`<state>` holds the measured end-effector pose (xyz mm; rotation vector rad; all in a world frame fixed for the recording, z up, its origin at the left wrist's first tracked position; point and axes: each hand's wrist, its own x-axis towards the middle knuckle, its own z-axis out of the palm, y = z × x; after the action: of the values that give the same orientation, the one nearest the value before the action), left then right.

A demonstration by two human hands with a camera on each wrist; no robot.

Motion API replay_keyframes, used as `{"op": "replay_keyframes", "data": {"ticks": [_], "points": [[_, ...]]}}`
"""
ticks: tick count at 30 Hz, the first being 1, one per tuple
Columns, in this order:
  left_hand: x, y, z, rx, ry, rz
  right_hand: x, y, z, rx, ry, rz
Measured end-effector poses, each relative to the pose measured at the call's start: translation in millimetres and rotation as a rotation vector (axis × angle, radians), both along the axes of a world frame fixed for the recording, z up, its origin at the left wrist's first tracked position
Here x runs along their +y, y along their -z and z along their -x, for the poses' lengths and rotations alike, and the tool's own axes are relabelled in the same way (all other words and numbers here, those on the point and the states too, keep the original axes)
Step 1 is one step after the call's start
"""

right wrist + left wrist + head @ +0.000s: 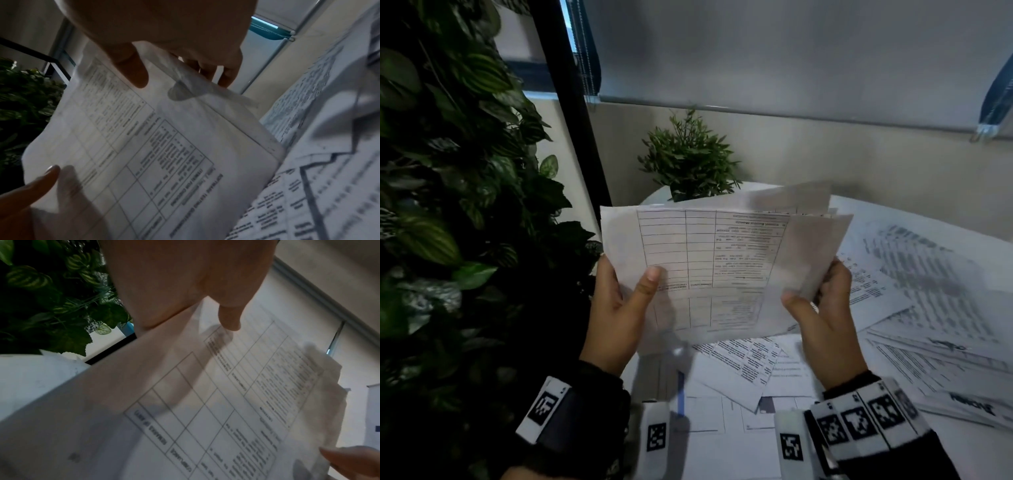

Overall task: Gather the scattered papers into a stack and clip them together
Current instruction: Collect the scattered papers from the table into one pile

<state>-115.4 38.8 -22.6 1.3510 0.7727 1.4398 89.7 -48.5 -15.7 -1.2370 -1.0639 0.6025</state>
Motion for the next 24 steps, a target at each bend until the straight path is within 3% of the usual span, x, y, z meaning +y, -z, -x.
{"op": "replay_keyframes", "data": {"ticks": [5,10,15,19,24], "points": [[1,-7,-2,-0.001,-0.025,-0.044,1,-13,-2,-0.028,0.028,-0.086],[1,1,-4,0.041,-0.013,0.008,2,5,1,-0.032,-0.063,0.137],[0,-7,-5,-0.029,-0.024,-0.029,3,-11,2,0.011,-0.051,0.045],[3,5,-2,0.008,-0.036,0.072,2,5,5,0.001,-0.001,0.175],[1,2,-8,0.001,0.005,0.017,0,3,2,0.020,-0.011,0.165]]}}
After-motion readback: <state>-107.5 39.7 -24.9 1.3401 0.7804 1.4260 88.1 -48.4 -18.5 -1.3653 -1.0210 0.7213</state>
